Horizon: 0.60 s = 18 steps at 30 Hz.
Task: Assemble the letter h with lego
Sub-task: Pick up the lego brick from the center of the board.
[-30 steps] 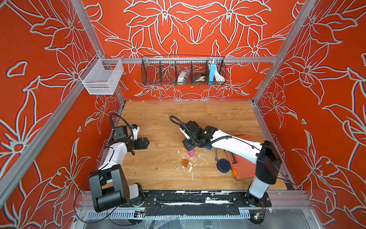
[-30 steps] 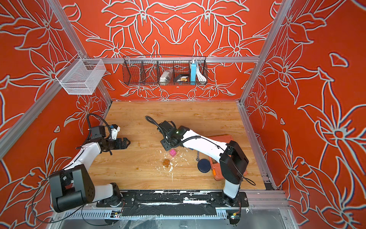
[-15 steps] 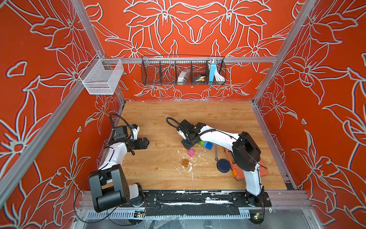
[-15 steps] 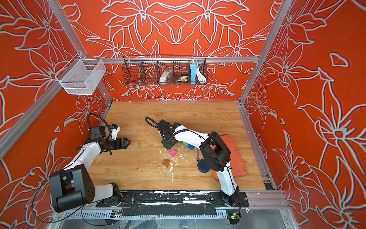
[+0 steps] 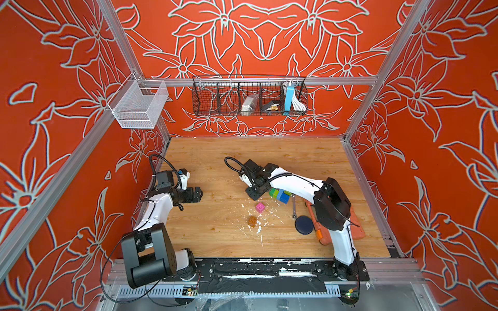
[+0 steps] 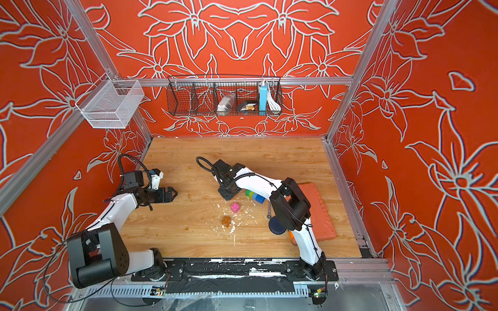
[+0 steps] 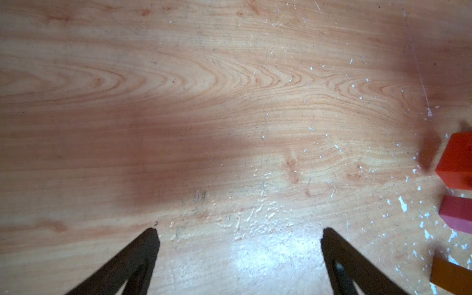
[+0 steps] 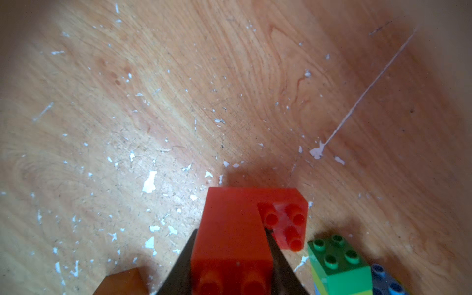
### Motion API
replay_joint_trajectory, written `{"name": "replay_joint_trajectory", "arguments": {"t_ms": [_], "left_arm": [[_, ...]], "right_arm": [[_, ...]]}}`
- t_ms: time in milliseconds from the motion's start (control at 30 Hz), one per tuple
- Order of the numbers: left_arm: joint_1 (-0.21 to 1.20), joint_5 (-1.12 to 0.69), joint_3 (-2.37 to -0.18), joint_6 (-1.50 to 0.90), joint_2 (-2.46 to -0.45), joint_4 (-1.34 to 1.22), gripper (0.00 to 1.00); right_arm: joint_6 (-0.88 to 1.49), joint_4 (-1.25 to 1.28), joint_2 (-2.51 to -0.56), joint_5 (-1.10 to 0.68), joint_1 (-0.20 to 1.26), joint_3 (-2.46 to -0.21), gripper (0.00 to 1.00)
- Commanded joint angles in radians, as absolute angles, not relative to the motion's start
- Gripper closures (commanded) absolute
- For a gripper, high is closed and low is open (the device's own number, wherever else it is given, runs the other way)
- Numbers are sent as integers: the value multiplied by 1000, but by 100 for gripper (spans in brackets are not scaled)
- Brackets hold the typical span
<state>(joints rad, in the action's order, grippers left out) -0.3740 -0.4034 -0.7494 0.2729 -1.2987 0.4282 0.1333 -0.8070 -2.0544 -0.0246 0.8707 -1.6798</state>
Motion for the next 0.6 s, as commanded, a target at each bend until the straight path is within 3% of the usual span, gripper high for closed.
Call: {"name": "replay_joint_trajectory", "arguments": {"t_ms": [0, 200, 567], "left_arm": [[-377, -420, -747, 289, -1301, 438, 1], [-377, -421, -746, 291, -1299, 439, 1], [-377, -421, -749, 292, -1302, 444, 1]], "right_arm": [[166, -881, -1937, -65, 872, -1697, 73], [223, -909, -1817, -61, 873, -1616, 73], [259, -876, -1805, -100, 876, -1511, 74]]}}
